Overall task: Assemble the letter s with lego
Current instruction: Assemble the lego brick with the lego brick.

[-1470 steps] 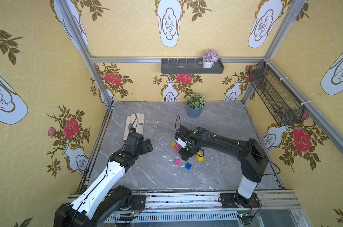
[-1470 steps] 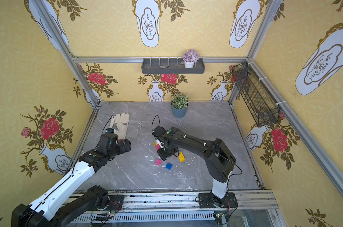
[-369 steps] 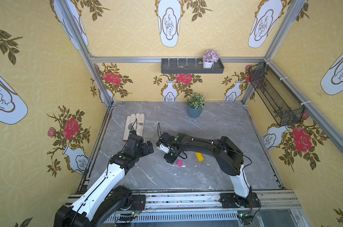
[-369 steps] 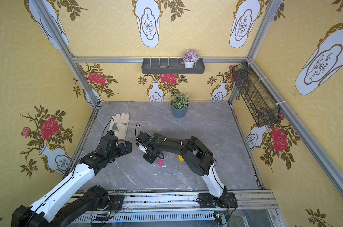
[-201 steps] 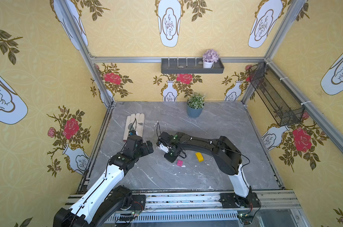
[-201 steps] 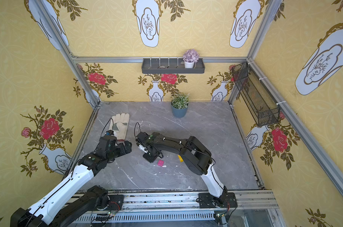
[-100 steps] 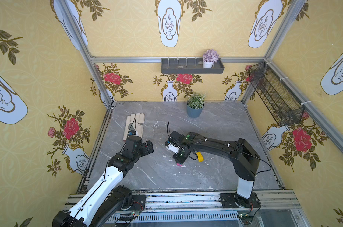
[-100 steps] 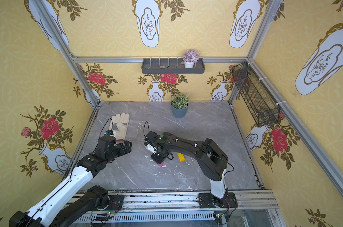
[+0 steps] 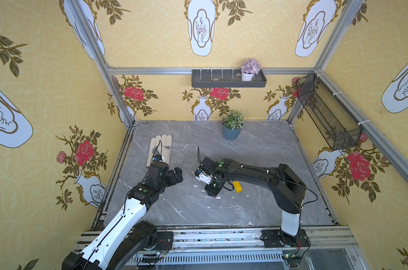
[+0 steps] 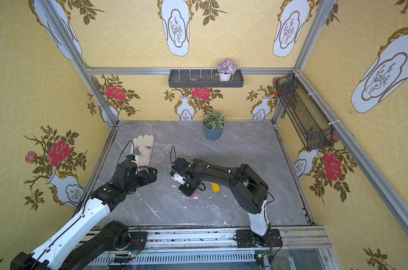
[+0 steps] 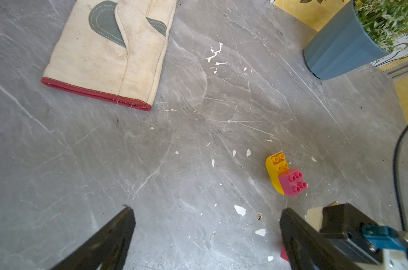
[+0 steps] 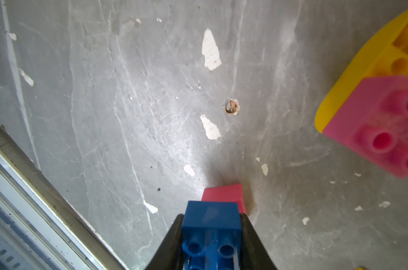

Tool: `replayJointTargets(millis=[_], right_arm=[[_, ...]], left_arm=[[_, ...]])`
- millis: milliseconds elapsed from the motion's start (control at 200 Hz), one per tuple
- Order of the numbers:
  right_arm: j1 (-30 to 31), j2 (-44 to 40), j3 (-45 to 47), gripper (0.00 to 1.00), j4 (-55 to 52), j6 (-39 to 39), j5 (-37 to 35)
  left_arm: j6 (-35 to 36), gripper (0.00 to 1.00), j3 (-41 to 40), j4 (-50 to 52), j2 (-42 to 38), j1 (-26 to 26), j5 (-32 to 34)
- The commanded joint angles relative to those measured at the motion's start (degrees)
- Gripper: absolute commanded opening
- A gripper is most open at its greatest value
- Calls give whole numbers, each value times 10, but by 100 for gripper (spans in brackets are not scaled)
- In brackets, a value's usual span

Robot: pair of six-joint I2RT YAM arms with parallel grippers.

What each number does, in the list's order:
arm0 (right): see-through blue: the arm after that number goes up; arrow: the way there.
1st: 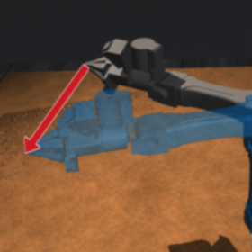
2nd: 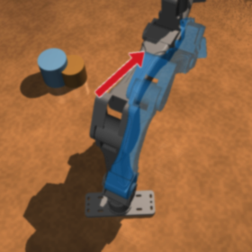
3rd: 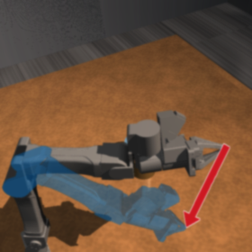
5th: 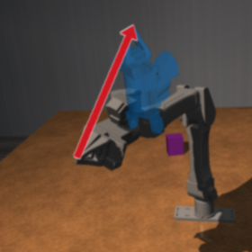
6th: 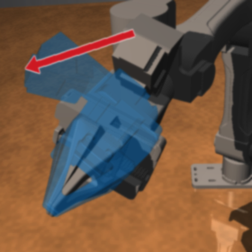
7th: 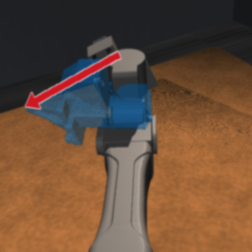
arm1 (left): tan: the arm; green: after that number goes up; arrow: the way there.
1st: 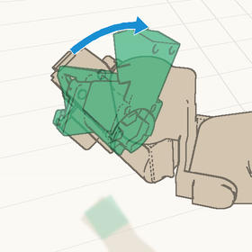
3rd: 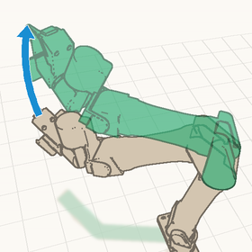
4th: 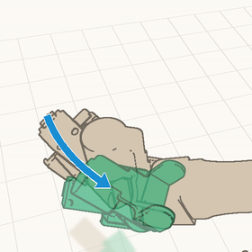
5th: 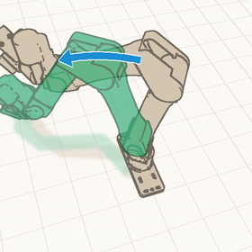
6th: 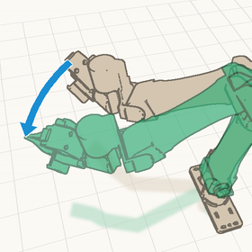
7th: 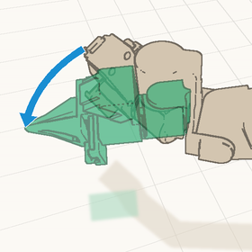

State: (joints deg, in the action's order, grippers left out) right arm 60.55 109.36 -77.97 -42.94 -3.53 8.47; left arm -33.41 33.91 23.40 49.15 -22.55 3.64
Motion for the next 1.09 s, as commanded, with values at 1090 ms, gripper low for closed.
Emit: replayJointTargets(millis=[1090], right_arm=[[-11, -8, 42, 26, 31, -43, 26]], left_arm=[[4, 99, -6, -11, 7, 1, 6]])
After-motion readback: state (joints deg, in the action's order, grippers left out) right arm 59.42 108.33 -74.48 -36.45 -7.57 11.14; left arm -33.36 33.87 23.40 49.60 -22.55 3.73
